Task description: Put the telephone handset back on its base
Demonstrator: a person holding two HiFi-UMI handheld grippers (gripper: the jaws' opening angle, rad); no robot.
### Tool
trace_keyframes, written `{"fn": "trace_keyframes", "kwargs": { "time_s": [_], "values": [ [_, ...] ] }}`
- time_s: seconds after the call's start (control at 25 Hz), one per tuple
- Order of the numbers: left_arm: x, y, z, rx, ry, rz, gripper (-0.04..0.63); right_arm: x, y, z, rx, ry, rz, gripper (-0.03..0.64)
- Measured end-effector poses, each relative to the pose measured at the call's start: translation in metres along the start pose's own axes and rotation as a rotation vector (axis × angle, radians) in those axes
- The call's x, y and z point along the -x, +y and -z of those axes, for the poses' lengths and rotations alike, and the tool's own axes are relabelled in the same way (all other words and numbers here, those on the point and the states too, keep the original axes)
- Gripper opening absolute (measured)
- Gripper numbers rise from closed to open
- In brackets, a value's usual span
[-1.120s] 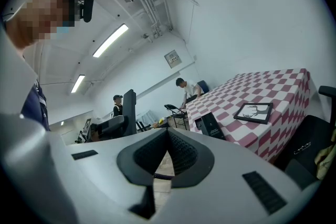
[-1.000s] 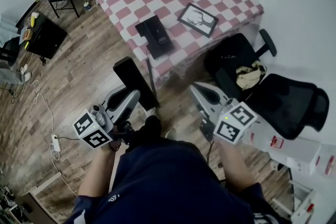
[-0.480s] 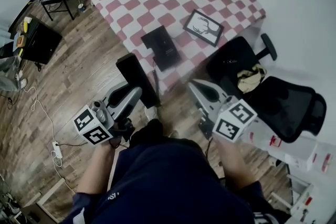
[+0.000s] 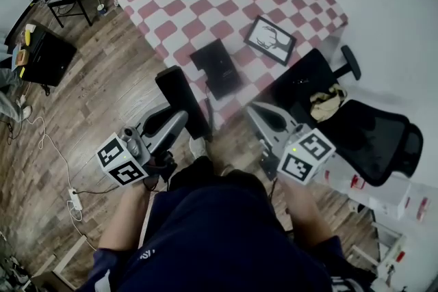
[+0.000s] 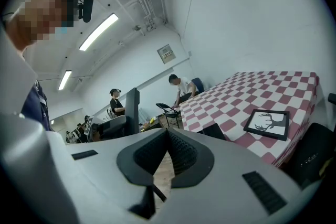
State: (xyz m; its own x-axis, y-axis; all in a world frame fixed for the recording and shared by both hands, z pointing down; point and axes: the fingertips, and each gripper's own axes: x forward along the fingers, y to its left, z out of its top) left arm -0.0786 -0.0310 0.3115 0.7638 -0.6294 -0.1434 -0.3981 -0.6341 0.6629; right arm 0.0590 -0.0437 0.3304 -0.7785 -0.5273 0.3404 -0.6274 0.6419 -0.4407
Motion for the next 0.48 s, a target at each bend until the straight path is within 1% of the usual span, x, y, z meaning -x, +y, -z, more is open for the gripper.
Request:
{"fn": "trace_keyframes", "kwargs": {
  "time_s": [0.48],
  "values": [
    [0.007, 0.02, -0.003, 0.037, -0.014, -0.008, 0.091, -0.025, 0.005, -0.01, 0.019, 0.029, -0.016, 0.015]
  ]
}}
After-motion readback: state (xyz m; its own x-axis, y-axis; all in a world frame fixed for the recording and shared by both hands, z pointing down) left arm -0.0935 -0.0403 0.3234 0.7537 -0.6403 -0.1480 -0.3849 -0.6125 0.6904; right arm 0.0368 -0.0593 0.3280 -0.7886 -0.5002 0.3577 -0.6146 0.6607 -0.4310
